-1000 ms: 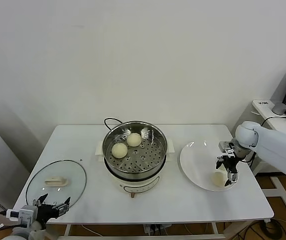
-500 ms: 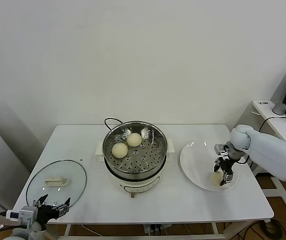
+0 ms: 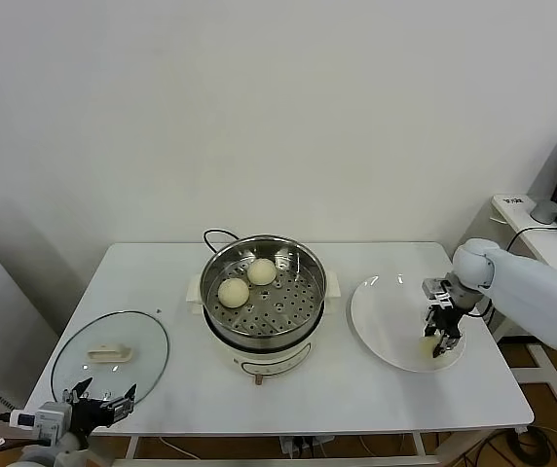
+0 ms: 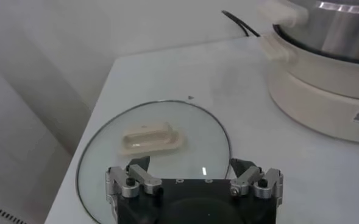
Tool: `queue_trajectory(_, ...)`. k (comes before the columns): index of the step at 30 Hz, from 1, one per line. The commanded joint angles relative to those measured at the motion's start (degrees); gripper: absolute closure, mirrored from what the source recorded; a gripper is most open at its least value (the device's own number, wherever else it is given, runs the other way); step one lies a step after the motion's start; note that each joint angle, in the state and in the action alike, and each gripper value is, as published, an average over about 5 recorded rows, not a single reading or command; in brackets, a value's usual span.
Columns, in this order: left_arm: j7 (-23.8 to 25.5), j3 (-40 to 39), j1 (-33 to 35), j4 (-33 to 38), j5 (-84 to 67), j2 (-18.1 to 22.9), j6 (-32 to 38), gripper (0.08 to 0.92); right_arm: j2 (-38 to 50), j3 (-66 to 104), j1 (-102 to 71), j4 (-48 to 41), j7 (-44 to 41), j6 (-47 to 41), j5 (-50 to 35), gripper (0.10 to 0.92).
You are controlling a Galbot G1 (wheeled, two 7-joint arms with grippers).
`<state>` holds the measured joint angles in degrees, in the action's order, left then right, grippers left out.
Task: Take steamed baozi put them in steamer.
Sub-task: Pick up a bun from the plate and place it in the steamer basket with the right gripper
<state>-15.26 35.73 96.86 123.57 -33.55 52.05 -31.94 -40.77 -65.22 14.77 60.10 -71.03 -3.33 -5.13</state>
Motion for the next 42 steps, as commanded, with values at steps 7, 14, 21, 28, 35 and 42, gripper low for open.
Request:
queue_trajectory(7,0.0,-1.4,-1.5,0.0,0.2,-0.7,-0.3,0.177,-8.3,-7.5,28.9,5.6,-2.6,11.7,-11.9,0.601)
queue_trajectory(14,0.0,-2.0,-1.8,0.0,0.3,-1.0,-0.2,0.177,-16.9,-5.2,29.5,6.1,-2.2,22.6,-14.4,0.601)
queue_trajectory(21,0.0,-2.4,-2.2,-0.1,0.5,-1.1,-0.2,0.177,-26.3,-1.8,24.4,7.0,-1.5,34.5,-8.3,0.599)
queue_trajectory(28,0.0,-2.5,-2.2,-0.3,0.5,-1.1,-0.1,0.177,-32.8,0.7,18.9,9.1,-1.7,44.2,0.5,0.592)
queue_trajectory(35,0.1,-2.5,-2.1,-0.7,0.5,-0.9,0.3,0.177,-34.2,2.0,14.3,12.4,-1.2,49.1,8.3,0.592)
queue_trajectory(42,0.1,-2.5,-2.2,-0.8,0.5,-0.9,0.4,0.177,-33.0,2.5,10.2,13.7,-1.1,50.6,13.1,0.592)
